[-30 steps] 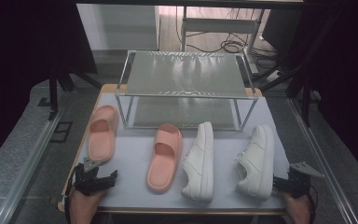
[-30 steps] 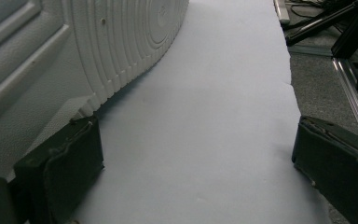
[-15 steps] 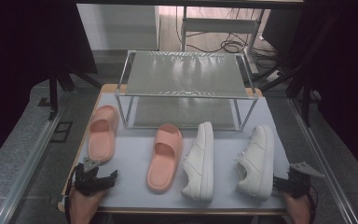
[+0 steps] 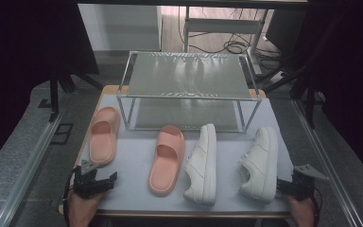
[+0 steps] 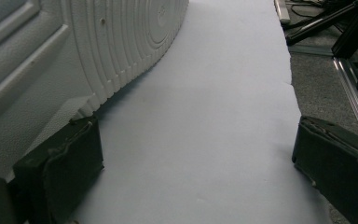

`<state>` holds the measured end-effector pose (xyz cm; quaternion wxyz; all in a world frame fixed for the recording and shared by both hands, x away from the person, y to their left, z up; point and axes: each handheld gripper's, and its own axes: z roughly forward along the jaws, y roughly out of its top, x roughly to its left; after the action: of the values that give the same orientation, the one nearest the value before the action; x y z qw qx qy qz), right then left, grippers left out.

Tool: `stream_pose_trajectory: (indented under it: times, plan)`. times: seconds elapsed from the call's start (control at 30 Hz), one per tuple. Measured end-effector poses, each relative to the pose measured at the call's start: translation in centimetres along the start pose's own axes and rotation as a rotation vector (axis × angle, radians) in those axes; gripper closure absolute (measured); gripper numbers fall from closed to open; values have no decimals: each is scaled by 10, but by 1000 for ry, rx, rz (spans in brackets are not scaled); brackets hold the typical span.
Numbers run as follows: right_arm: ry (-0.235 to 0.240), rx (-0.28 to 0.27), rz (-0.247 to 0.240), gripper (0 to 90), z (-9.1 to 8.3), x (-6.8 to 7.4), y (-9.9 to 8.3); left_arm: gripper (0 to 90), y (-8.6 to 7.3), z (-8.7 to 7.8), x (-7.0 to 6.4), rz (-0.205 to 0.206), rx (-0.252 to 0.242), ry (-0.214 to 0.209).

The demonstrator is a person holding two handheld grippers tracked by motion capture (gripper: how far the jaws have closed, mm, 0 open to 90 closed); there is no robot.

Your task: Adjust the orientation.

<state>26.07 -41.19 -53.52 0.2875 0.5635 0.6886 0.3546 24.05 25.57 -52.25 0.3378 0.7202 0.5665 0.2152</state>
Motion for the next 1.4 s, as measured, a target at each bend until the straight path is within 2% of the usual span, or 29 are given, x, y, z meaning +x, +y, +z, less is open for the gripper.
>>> stream_pose_trajectory:
  times: [0.1, 0.3, 0.47, 0.6, 0.77, 0.8, 0.93, 1.0, 1.2, 1.4]
  plan:
    - [-1, 0, -1, 13, 0, 0, 0, 129, 1, -6, 5, -21, -16, -7]
    - [-2, -4, -1, 14, 0, 0, -1, 128, 10, -18, 7, -9, -38, -27]
    - [-4, -6, -3, 19, 0, 1, -1, 130, 15, -18, 10, -1, -38, -20]
    - [-7, -4, 0, 21, -1, 1, -1, 137, 24, -16, 19, -35, -63, -54]
    - [-6, -4, -2, 21, -1, 1, -1, 155, 37, -14, 22, -50, -87, -74]
    - [-7, -3, -1, 21, -1, 1, -1, 158, 45, -12, 21, -37, -87, -73]
    - [-8, -4, 0, 21, -1, 1, -1, 165, 54, -6, 20, -18, -74, -71]
    - [-9, -4, -1, 22, -1, 1, -1, 185, 59, 3, 24, -21, -62, -69]
    - [-9, -4, 1, 22, -1, 1, -1, 216, 66, 14, 30, -43, -53, -86]
    - [-9, -4, -2, 22, -1, 1, -1, 264, 75, 21, 34, -35, -50, -102]
